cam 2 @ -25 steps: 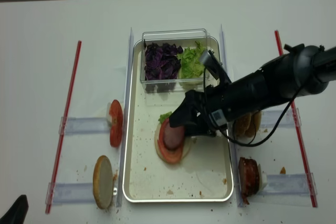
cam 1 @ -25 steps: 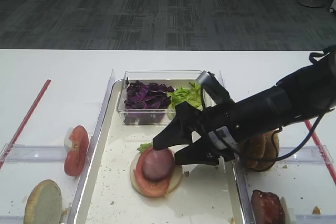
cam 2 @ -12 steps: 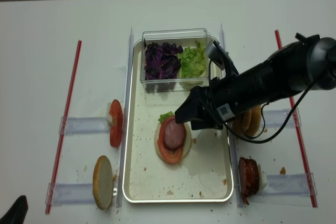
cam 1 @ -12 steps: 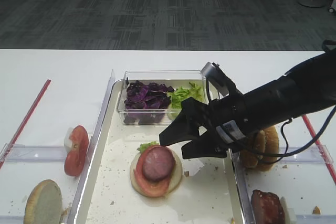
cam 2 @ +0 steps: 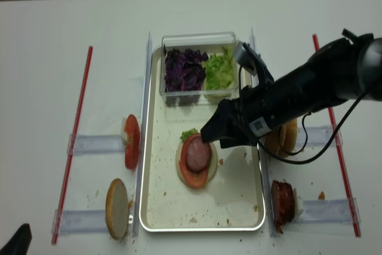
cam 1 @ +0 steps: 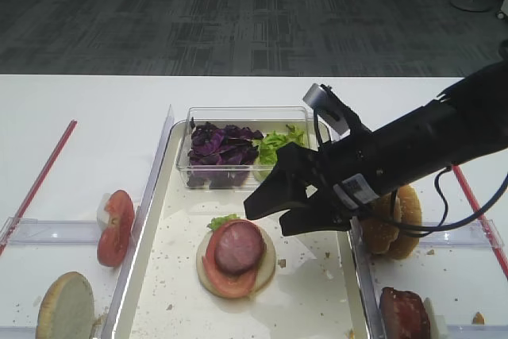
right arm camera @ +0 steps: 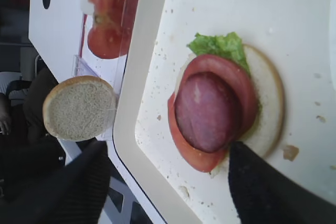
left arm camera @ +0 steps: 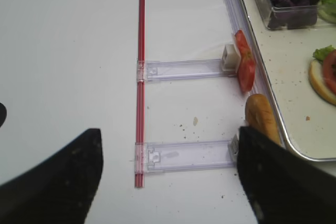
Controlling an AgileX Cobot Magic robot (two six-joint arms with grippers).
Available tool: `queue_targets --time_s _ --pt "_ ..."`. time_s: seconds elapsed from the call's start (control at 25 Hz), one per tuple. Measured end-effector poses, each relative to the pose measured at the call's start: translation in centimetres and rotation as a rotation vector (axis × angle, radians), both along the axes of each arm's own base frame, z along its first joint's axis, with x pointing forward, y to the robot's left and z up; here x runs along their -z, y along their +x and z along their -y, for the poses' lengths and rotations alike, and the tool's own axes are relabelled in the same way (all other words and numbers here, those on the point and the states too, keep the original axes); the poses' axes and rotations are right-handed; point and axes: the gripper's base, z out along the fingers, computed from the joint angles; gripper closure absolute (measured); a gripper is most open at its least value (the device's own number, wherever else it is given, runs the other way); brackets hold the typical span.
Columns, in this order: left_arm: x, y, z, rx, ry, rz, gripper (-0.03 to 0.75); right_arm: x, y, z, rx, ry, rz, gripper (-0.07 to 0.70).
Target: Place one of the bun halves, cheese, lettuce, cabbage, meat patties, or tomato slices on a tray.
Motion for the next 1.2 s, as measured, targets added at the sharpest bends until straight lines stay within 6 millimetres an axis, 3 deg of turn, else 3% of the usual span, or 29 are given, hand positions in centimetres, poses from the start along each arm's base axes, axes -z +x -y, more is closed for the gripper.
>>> queue_targets --time_s 0.44,1.2 --pt "0.0 0.0 0.0 0.0 0.0 0.0 0.223 -3.7 1.8 -0.2 -0.122 -0.117 -0.017 0.122" --pt "0.0 0.0 0.0 0.0 0.0 0.0 0.223 -8.8 5.8 2.3 -0.155 -0.609 0.112 0.101"
